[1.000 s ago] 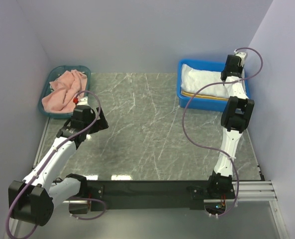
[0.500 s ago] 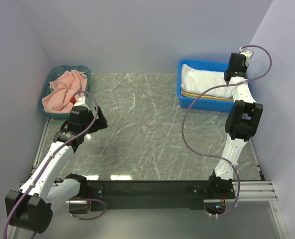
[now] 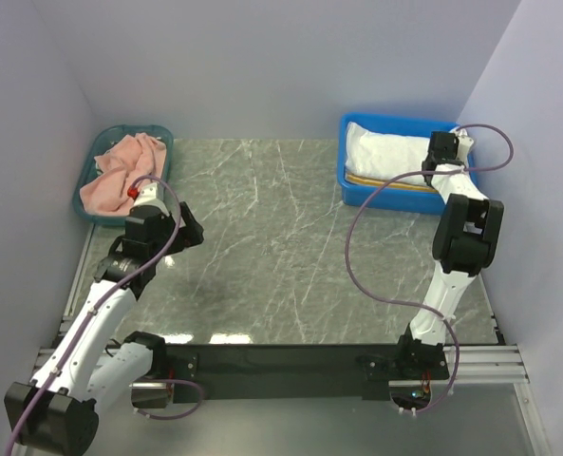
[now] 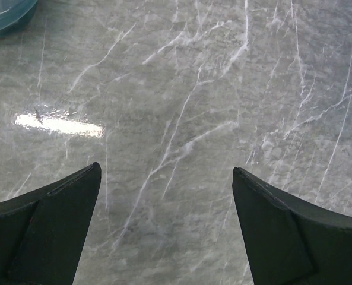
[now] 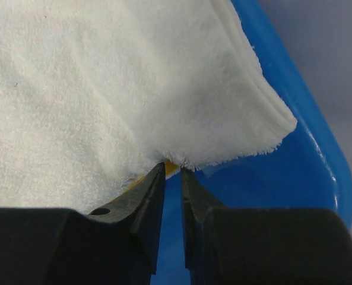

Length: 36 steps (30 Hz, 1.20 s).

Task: Fold and stack the towels
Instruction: Smooth out wrinkles on the folded towel, then grab crumpled towel

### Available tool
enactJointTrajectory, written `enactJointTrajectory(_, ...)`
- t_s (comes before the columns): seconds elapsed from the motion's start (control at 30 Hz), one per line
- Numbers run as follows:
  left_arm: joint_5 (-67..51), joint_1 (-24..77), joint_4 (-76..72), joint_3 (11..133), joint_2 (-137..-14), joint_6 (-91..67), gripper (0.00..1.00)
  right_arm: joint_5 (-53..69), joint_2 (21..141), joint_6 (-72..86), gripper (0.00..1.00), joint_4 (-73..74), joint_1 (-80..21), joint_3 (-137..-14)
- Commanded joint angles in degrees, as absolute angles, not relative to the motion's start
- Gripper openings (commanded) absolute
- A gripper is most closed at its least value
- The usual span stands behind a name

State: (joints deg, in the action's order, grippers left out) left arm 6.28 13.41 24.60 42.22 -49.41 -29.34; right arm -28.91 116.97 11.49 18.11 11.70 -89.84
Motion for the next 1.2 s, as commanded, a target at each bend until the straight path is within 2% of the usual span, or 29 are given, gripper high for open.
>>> enactJointTrajectory(0.0,5.9,13.2,23.0,41.6,-48.1,-28.6,0.98,-27.9,113.4,15.0,0.24,18.4,12.1,-91.4)
enactJointTrajectory(0.17,6.5,13.2,23.0,41.7,-47.4,-28.7,0.99,-23.7,103.6,17.3,0.25,19.9,11.3,-89.7)
enactJointTrajectory(0.33,8.3,13.1,23.2,41.9,-46.7,-29.0,1.00,-15.1,91.3,19.9,0.32,20.7,9.5,-82.4)
enactJointTrajectory(0.5,11.2,12.9,22.8,42.9,-47.5,-31.2,0.99,1.4,74.9,21.4,0.59,20.7,8.3,-72.5)
enactJointTrajectory(0.7,18.4,12.8,27.7,52.8,-55.3,-33.1,0.99,20.4,57.7,25.5,0.75,16.0,7.7,-61.4)
enactJointTrajectory(0.77,20.8,12.5,28.9,57.0,-58.7,-33.2,0.99,21.5,51.7,27.7,0.77,12.8,6.7,-56.2)
enactJointTrajectory(0.83,21.5,10.9,29.4,61.1,-61.0,-33.5,0.99,20.6,46.6,28.8,0.86,9.9,3.2,-51.6)
enactJointTrajectory(0.97,22.6,5.1,29.0,67.1,-68.5,-33.3,0.99,25.7,43.1,30.6,0.91,3.7,0.3,-46.6)
enactJointTrajectory(1.17,25.7,-5.9,25.8,74.9,-82.4,-33.0,0.99,27.7,44.2,26.0,0.91,4.8,-6.3,-44.5)
